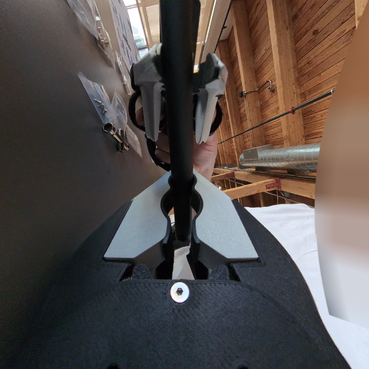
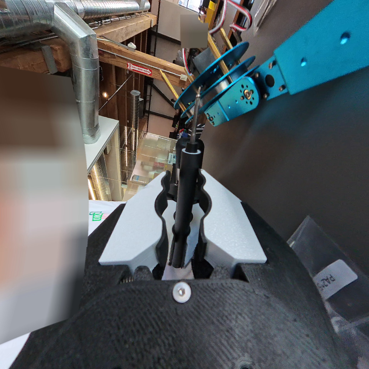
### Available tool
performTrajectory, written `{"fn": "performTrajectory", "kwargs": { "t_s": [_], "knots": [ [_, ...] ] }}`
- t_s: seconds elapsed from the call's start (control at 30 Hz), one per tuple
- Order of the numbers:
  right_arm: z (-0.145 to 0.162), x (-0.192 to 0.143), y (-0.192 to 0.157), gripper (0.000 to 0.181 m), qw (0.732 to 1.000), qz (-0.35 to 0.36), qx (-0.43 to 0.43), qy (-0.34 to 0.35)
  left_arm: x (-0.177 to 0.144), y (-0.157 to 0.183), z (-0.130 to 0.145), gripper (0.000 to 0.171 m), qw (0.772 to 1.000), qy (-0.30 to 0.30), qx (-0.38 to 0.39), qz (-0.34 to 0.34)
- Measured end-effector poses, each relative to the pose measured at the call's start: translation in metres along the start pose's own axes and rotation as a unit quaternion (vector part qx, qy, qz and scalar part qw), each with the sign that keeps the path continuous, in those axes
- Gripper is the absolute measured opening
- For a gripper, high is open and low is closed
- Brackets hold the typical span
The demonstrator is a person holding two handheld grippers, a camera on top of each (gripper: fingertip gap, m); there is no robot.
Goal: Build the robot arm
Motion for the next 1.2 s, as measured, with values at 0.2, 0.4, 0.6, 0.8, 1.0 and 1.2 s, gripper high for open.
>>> {"fn": "performTrajectory", "kwargs": {
  "t_s": [0.2,0.4,0.6,0.8,1.0,1.2],
  "knots": [
    [-0.003,-0.006,0.007,0.02,1.0,-0.011,0.017,0.001,-0.002,0.0,-0.002,0.01,1.0,-0.01,0.006,-0.005],
    [-0.002,-0.007,0.013,0.015,0.999,-0.016,0.036,-0.009,0.0,-0.001,-0.003,0.009,1.0,-0.009,-0.022,0.001],
    [-0.002,-0.006,0.016,0.018,0.998,-0.015,0.049,-0.021,0.004,0.008,-0.003,0.012,0.999,-0.013,-0.034,0.017],
    [-0.007,-0.006,0.014,0.018,0.999,-0.028,0.039,-0.012,0.007,0.015,-0.008,0.013,0.999,-0.007,-0.029,0.024],
    [-0.008,-0.004,0.016,0.018,0.998,-0.043,0.04,-0.01,0.005,0.018,-0.009,0.014,0.999,0.003,-0.034,0.034],
    [-0.006,-0.003,0.018,0.019,0.997,-0.061,0.047,-0.005,0.006,0.022,-0.009,0.019,0.999,0.001,-0.019,0.051]
  ]
}}
Point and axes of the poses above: each gripper's, where its closed fingertips meet, x out along the fingers, z out of its underside, y = z × x across the jaws, the point moved 10 cm from there along -x, back along the fingers, and after that the axes turned 1 degree about z, right-handed, at the moved point
